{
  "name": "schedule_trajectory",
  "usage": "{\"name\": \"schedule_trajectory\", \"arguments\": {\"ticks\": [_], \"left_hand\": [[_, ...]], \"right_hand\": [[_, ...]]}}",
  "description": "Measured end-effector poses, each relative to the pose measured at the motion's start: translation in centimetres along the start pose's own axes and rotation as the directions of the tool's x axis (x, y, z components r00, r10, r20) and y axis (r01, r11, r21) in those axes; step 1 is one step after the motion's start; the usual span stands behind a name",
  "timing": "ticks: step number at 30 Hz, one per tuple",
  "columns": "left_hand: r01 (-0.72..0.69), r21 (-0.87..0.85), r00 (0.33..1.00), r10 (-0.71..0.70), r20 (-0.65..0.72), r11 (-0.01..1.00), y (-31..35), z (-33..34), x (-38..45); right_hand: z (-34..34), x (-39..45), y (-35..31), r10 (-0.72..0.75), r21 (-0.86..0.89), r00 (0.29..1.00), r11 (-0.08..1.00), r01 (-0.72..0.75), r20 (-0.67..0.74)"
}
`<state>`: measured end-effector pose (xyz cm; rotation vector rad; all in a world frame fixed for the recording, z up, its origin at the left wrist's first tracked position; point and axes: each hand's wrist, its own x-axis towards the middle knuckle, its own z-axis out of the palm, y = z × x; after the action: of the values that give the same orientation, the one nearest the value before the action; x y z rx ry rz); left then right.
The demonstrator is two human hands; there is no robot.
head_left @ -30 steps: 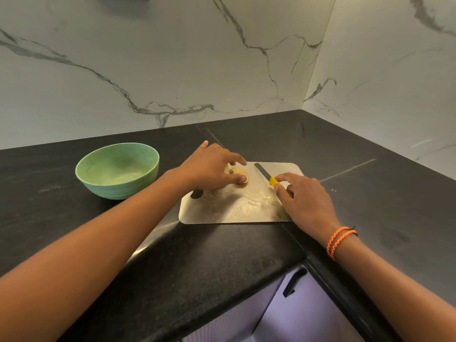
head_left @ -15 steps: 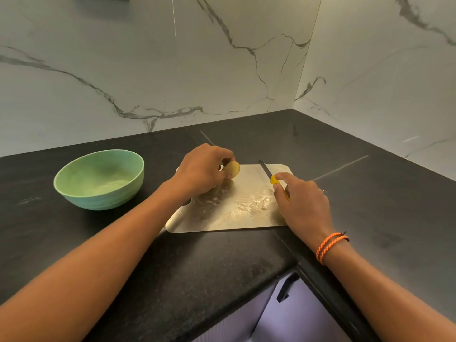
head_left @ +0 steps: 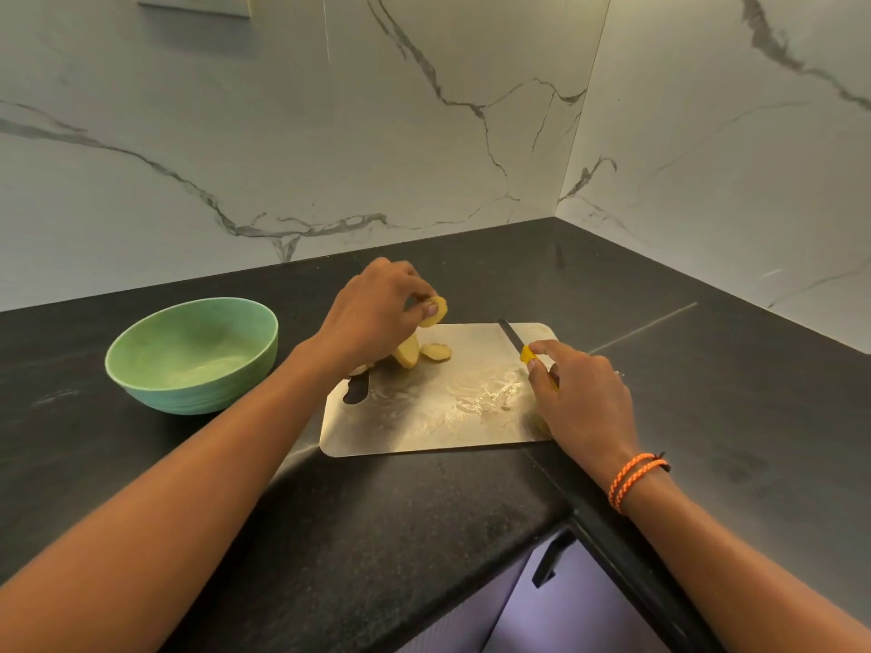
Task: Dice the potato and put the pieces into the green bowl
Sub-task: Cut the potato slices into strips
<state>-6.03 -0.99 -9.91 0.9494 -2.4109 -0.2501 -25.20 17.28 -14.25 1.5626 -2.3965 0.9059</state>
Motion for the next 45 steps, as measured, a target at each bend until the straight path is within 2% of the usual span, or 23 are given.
{"name": "schedule_trajectory", "arguments": {"ticks": [2, 4, 8, 10, 14, 20, 24, 28, 30, 32, 34, 36, 38, 41, 45], "left_hand": [[0.004, -0.018, 0.999, -0.005, -0.039, 1.000, 0.1, 0.2, 0.0], [0.044, -0.115, 0.997, -0.051, -0.060, 0.992, 0.5, 0.5, -0.1], [0.087, -0.293, 0.994, -0.064, 0.087, 0.952, 2.1, 1.6, 0.2], [0.114, -0.274, 0.984, -0.070, 0.165, 0.955, 3.0, 2.4, 0.1], [0.043, -0.040, 0.991, -0.038, 0.131, 0.998, 3.5, 3.9, -0.5], [-0.156, -0.081, 0.928, 0.174, 0.329, 0.984, 4.1, 4.4, -1.0], [-0.194, -0.048, 0.951, 0.200, 0.237, 0.980, 4.7, 4.8, -1.4], [-0.260, 0.116, 0.965, 0.254, 0.069, 0.959, 5.5, 5.1, -1.6], [-0.278, 0.175, 0.960, 0.276, 0.033, 0.945, 6.0, 5.2, -1.7], [-0.257, 0.182, 0.966, 0.257, 0.023, 0.949, 6.4, 5.3, -1.7], [-0.191, 0.097, 0.981, 0.192, -0.002, 0.977, 6.6, 5.3, -1.8], [-0.106, -0.039, 0.994, 0.107, 0.015, 0.994, 6.3, 5.1, -1.5], [-0.043, -0.109, 0.995, 0.053, 0.090, 0.993, 5.7, 4.9, -1.1], [-0.044, -0.070, 0.985, 0.055, 0.162, 0.997, 4.6, 5.1, -0.7], [-0.072, -0.006, 0.989, 0.072, 0.126, 0.997, 4.2, 5.6, -1.3]], "right_hand": [[0.0, 0.0, 0.0, -0.002, 0.005, 1.000, 1.000, 0.002, -0.003], [0.1, 0.0, 0.1, -0.001, 0.009, 1.000, 1.000, 0.001, -0.007], [0.2, 0.1, 0.1, 0.021, 0.015, 1.000, 1.000, -0.021, -0.014], [0.2, 0.1, 0.0, 0.026, 0.005, 1.000, 1.000, -0.026, -0.005], [0.0, -0.1, -0.1, 0.010, -0.016, 1.000, 1.000, -0.010, 0.013], [-0.1, 0.1, -0.4, 0.014, -0.011, 1.000, 1.000, -0.014, 0.009], [-0.2, 0.1, -0.4, 0.021, 0.002, 1.000, 1.000, -0.021, 0.006], [-0.2, 0.2, -0.5, 0.027, -0.001, 1.000, 1.000, -0.027, 0.006], [-0.2, 0.2, -0.5, 0.029, -0.002, 1.000, 1.000, -0.029, 0.006], [-0.1, 0.3, -0.5, 0.035, -0.003, 0.999, 0.999, -0.035, 0.007], [-0.1, 0.2, -0.5, 0.035, -0.010, 0.999, 0.999, -0.035, 0.011], [-0.2, 0.1, -0.6, 0.020, -0.031, 1.000, 0.999, -0.020, 0.023], [-0.5, -0.1, -0.8, -0.001, -0.083, 0.999, 0.997, 0.005, 0.054], [-0.7, -0.3, -1.3, -0.019, -0.192, 0.993, 0.980, 0.041, 0.114], [-0.7, -0.4, -1.8, -0.021, -0.248, 0.987, 0.967, 0.061, 0.160]]}}
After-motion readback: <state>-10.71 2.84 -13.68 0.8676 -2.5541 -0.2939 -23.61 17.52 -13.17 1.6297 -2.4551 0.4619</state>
